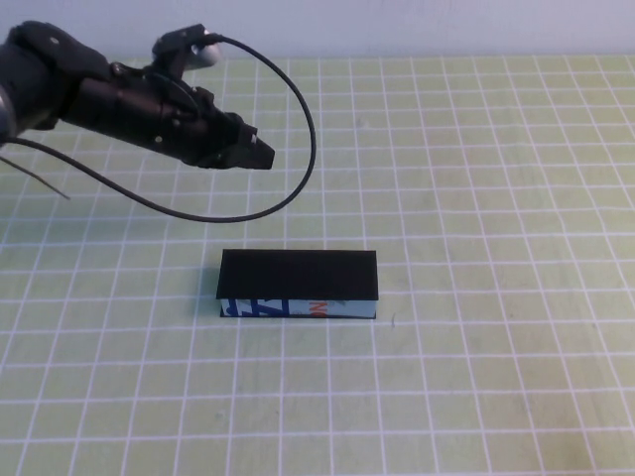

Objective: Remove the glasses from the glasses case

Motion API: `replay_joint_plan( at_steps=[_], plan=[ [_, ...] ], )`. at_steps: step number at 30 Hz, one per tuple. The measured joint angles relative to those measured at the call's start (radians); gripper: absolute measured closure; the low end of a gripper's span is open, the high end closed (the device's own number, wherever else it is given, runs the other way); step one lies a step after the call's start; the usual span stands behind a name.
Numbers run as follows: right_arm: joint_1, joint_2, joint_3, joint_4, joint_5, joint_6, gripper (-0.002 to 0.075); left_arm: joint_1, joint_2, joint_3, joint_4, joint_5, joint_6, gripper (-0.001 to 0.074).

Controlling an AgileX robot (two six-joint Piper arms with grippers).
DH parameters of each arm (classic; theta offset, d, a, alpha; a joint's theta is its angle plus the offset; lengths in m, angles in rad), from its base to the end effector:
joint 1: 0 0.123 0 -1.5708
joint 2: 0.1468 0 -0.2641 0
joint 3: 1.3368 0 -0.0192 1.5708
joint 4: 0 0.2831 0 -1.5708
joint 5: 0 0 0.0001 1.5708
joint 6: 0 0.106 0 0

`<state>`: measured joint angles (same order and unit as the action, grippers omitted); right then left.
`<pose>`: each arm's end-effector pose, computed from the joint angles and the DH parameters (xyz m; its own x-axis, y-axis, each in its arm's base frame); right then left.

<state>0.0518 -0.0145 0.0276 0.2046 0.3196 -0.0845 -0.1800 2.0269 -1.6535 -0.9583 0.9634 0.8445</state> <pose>0.1213 0.0131 0.1728 -0.2477 0.0969 -0.9640 -0.0869 0.9888 0.1217 0.4502 -0.1544 0.2139 -0.7237 0.2534 -0.6419 0.6275 0.6287 -0.4593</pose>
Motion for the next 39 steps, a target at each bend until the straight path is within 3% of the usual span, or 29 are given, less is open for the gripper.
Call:
replay_joint_plan(
  at_steps=[11,20,33,39],
  plan=[
    [0.000,0.000,0.000,0.000,0.000,0.000,0.0743,-0.006,0.201,-0.068,0.000,0.093,-0.010,0.0739],
    [0.000,0.000,0.000,0.017,-0.028,0.000,0.0743,-0.006,0.218,-0.069,0.081,0.172,-0.014,0.0739],
    [0.000,0.000,0.000,0.444,-0.295,0.017,0.0743,-0.006,0.224,-0.069,0.123,0.168,-0.020,0.0739],
    [0.000,0.086,-0.128,0.535,-0.095,0.024,0.0743,-0.006,0.237,-0.069,0.135,0.181,-0.022,0.0739]
  ],
)
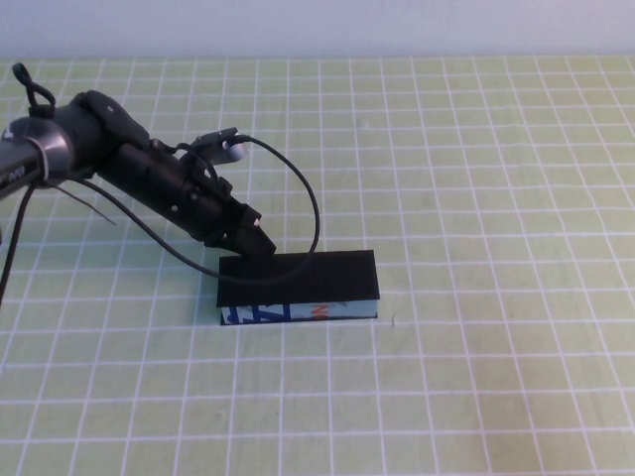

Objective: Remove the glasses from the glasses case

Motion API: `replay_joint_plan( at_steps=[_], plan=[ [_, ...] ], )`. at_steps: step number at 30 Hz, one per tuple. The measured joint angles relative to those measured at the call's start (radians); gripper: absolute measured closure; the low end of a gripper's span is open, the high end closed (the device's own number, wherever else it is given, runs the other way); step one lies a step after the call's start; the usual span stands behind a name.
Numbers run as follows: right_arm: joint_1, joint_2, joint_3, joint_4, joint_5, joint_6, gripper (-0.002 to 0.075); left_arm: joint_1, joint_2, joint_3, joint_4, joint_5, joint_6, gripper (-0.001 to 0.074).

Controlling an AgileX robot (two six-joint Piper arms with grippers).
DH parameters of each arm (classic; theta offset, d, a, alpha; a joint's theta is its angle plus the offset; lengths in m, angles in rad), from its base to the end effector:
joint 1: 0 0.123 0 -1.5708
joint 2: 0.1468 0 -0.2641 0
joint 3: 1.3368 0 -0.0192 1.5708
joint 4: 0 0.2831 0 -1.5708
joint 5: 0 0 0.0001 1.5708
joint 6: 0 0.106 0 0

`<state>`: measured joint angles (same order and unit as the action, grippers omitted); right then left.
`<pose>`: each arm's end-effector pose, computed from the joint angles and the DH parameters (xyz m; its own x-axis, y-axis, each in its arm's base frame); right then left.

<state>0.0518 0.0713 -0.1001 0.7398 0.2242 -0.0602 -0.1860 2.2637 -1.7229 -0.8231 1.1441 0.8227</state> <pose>0.1248 0.0224 0.2266 -0.1640 0.6040 -0.7800 -0.1263 0.7713 0.6238 0.4489 -0.1565 0.1144 -0.8069 0.4489 -0.3838 0.5901 0.5859 -0.5554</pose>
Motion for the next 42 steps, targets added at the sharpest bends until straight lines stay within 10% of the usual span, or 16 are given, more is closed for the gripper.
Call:
replay_joint_plan(
  at_steps=[15,32,42],
  plan=[
    [0.023,0.905,-0.631,-0.168,0.596,-0.337,0.0743,0.000,0.001,0.000,0.004,0.006,-0.001,0.0739],
    [0.691,1.474,-1.055,-0.523,0.389,-0.526,0.0736,0.000,0.001,0.000,0.004,0.004,-0.017,0.0739],
    [0.748,1.672,-1.148,-0.638,0.298,-0.695,0.0427,0.000,0.001,0.000,0.004,0.004,-0.020,0.0739]
  ],
)
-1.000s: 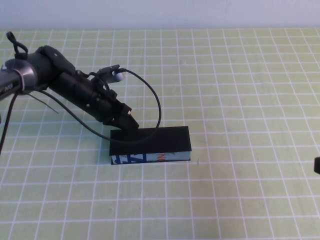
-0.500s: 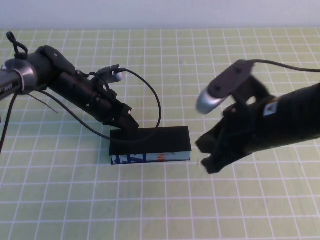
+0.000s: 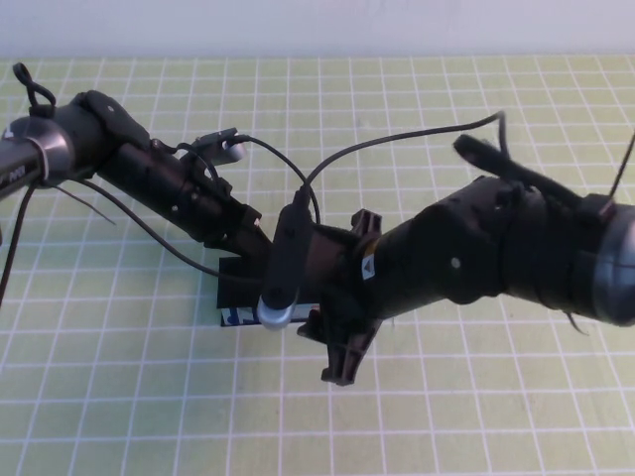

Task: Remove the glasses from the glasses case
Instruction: Pick up the glasses from the glasses case

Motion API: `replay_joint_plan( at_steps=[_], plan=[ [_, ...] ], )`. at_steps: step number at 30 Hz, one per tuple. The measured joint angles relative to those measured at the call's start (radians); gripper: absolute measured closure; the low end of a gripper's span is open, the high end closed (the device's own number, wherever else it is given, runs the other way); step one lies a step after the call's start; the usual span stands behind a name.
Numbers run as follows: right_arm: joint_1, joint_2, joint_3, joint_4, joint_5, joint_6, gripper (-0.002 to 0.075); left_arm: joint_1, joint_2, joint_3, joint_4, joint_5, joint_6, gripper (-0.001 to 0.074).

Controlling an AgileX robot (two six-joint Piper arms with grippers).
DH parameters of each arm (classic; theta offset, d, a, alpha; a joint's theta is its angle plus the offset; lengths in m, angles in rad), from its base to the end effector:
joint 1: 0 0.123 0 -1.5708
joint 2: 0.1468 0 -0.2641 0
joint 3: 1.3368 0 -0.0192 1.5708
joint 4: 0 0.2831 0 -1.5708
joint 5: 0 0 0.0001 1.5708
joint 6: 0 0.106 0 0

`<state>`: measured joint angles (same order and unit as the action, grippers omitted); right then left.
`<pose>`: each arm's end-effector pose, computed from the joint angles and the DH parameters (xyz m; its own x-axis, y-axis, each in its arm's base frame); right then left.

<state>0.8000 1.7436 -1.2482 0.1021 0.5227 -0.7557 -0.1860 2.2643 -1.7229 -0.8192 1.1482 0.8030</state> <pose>0.2844 0.3006 0.1941 0.0181 -0.8683 -0.4957 -0.9247 0.1740 -0.3386 0.4484 -0.1563 0.1139 -0.8176 0.4419 -0.3692 0.5751 0.5937 -0.5628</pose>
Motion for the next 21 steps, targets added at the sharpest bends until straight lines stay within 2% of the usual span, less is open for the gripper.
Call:
replay_joint_plan(
  at_steps=[3,10,21],
  plan=[
    [0.002,0.036,-0.003,-0.032,-0.041,-0.012,0.0388,0.000,0.000,0.000,0.000,0.000,0.000,0.0739],
    [0.004,0.096,-0.007,-0.133,-0.142,-0.033,0.0378,0.000,0.000,0.000,0.000,0.000,-0.004,0.0739],
    [0.006,0.149,-0.008,-0.224,-0.224,-0.036,0.0441,0.000,0.000,0.000,-0.004,-0.004,-0.004,0.0739]
  ],
)
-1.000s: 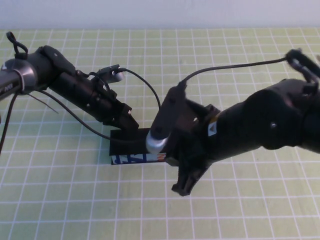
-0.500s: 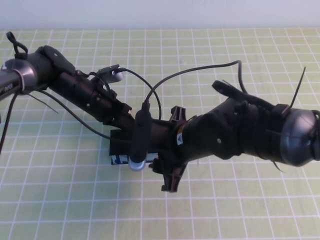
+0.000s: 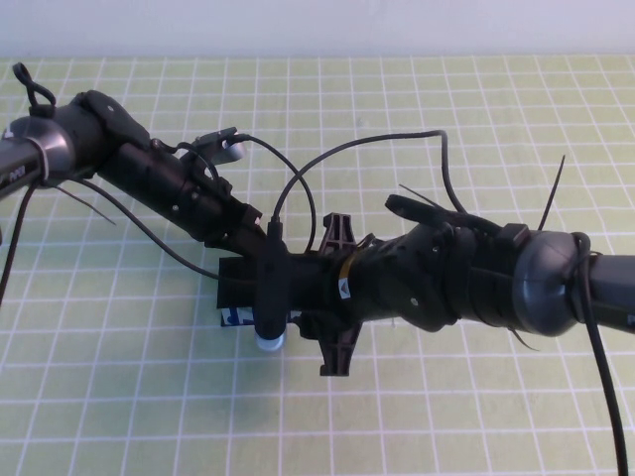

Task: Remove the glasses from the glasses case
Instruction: Pick up the glasses from the glasses case

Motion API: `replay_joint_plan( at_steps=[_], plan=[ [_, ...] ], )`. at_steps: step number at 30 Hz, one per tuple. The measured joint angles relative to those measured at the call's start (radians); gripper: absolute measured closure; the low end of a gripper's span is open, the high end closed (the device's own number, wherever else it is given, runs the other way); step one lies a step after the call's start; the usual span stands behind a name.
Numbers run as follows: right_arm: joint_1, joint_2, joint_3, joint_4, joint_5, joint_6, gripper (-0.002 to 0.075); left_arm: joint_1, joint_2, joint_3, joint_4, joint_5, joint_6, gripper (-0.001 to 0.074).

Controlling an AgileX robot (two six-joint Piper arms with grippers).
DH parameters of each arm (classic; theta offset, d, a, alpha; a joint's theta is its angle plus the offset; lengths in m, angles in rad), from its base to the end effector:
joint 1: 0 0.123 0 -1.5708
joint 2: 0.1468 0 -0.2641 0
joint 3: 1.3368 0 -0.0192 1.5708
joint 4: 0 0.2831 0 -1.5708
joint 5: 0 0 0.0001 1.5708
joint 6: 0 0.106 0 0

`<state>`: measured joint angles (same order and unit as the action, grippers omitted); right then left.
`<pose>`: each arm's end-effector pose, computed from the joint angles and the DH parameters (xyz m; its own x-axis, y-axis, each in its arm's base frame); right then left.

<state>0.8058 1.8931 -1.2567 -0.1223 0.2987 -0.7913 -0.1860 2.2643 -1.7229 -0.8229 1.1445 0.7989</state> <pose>0.3082 0.3155 0.1478 0.2365 -0.8913 -0.3867 -0.8420 0.0106 -0.5394 0.4488 -0.1565 0.1141 -0.8209 0.4352 -0.3697 0.5705 0.5964 -0.5647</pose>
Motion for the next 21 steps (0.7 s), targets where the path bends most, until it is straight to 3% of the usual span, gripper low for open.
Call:
replay_joint_plan(
  at_steps=[8,21],
  plan=[
    [-0.002,0.026,0.000,-0.026,-0.014,0.000,0.0449,0.000,0.000,0.000,0.000,0.000,0.000,0.0739],
    [-0.006,0.026,0.000,-0.078,-0.037,0.000,0.0593,0.000,0.002,0.000,0.000,0.004,0.000,0.0739]
  ],
)
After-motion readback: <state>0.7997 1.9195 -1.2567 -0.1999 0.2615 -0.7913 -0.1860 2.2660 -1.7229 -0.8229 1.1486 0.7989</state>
